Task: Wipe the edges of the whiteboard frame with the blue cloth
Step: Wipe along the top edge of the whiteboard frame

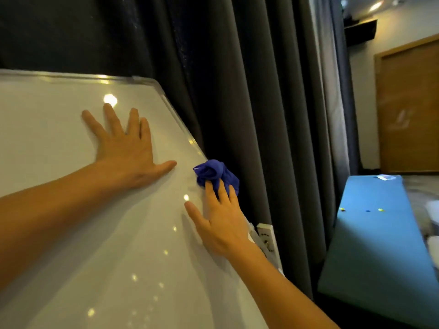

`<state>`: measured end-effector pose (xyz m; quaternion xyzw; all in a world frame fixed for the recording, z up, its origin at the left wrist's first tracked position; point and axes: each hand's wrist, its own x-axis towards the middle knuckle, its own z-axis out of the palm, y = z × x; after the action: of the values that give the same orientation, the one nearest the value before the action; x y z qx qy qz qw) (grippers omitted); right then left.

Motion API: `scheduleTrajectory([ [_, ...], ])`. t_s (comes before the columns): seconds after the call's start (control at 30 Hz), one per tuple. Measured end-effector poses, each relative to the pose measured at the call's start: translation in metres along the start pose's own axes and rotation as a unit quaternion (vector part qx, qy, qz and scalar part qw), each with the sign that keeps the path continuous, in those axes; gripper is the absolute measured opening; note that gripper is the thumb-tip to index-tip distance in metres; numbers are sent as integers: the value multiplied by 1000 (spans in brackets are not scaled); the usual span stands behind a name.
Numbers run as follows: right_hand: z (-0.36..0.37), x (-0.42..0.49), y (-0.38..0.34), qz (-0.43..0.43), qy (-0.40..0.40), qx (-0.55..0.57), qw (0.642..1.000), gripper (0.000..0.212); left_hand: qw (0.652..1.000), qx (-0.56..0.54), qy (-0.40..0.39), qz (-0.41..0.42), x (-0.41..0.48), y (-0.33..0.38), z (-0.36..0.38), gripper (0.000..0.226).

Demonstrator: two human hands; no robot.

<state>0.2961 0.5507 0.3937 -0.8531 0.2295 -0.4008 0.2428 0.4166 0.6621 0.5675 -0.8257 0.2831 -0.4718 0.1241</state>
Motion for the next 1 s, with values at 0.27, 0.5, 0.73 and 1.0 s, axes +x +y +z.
scheduleTrajectory([
  [0.27,11,-69,47,86,-30,33,995,83,981,-5,-11,194,-59,73,22,109],
  [0.5,20,-110,68,119,-20,52,991,82,958,12,-8,287,-93,124,25,99],
  [0.73,31,-168,117,230,-11,95,968,91,941,16,-8,339,-95,145,24,92],
  [1.0,33,-169,139,299,32,150,942,85,949,15,-4,314,-111,177,31,99],
])
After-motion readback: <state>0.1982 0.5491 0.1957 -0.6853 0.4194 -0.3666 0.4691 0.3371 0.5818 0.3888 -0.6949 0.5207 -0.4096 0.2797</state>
